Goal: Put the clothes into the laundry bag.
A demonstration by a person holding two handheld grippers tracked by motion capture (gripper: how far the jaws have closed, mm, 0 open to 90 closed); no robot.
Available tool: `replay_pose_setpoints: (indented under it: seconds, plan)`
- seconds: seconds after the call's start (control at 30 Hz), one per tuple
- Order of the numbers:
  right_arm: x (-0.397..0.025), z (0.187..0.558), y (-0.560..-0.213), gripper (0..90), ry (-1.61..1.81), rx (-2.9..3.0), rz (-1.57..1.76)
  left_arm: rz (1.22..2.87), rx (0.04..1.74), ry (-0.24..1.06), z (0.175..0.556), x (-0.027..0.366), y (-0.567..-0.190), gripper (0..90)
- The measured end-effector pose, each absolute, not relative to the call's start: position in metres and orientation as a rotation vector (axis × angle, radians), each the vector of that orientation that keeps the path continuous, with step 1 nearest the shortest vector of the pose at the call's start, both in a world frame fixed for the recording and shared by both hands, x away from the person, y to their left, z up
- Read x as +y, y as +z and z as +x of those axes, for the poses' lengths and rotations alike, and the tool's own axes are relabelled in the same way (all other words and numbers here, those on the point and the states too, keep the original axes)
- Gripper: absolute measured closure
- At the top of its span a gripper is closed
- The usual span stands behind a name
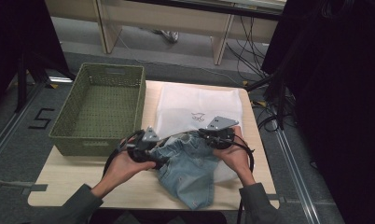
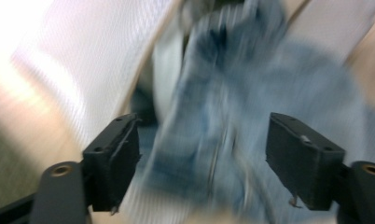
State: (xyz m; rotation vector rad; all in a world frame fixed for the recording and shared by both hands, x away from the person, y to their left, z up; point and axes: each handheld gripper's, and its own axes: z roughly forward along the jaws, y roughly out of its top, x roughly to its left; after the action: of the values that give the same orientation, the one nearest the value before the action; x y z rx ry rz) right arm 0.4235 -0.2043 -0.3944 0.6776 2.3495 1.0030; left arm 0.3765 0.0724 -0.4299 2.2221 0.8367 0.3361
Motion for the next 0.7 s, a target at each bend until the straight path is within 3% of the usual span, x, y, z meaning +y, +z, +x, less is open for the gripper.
replay_pose_setpoints:
  seconds: [0.03, 0.17, 0.23, 0.27, 0.33, 0.4, 0.53, 0.7]
  plan:
    - [-0.204, 0.424, -0.394, 86.8, 0.997, 2.351, 0.664, 2.222, 0.837, 0.336, 0.377, 0.072, -0.430, 22.7]
    - [-0.201, 0.423, -0.394, 86.8, 1.002, 2.354, 0.667, 2.201, 1.021, 0.092, 0.382, 0.077, -0.472, 20.5]
    - [-0.200, 0.423, -0.394, 86.7, 1.001, 2.357, 0.657, 2.175, 1.036, 0.003, 0.392, 0.069, -0.482, 26.2]
    - [-0.199, 0.423, -0.394, 86.7, 1.004, 2.362, 0.655, 2.192, 0.994, 0.004, 0.396, 0.065, -0.483, 32.4]
    - [-0.198, 0.424, -0.394, 86.8, 1.001, 2.365, 0.645, 2.173, 0.950, 0.031, 0.400, 0.054, -0.479, 54.7]
    - [-0.198, 0.423, -0.395, 86.8, 1.002, 2.368, 0.655, 2.129, 0.912, 0.062, 0.405, 0.043, -0.466, 64.4]
    - [-0.200, 0.423, -0.392, 86.8, 1.019, 2.354, 0.648, 2.091, 0.850, 0.106, 0.421, 0.025, -0.437, 65.9]
    - [-0.203, 0.422, -0.388, 86.8, 1.026, 2.340, 0.655, 2.111, 0.908, 0.191, 0.452, 0.010, -0.462, 64.0]
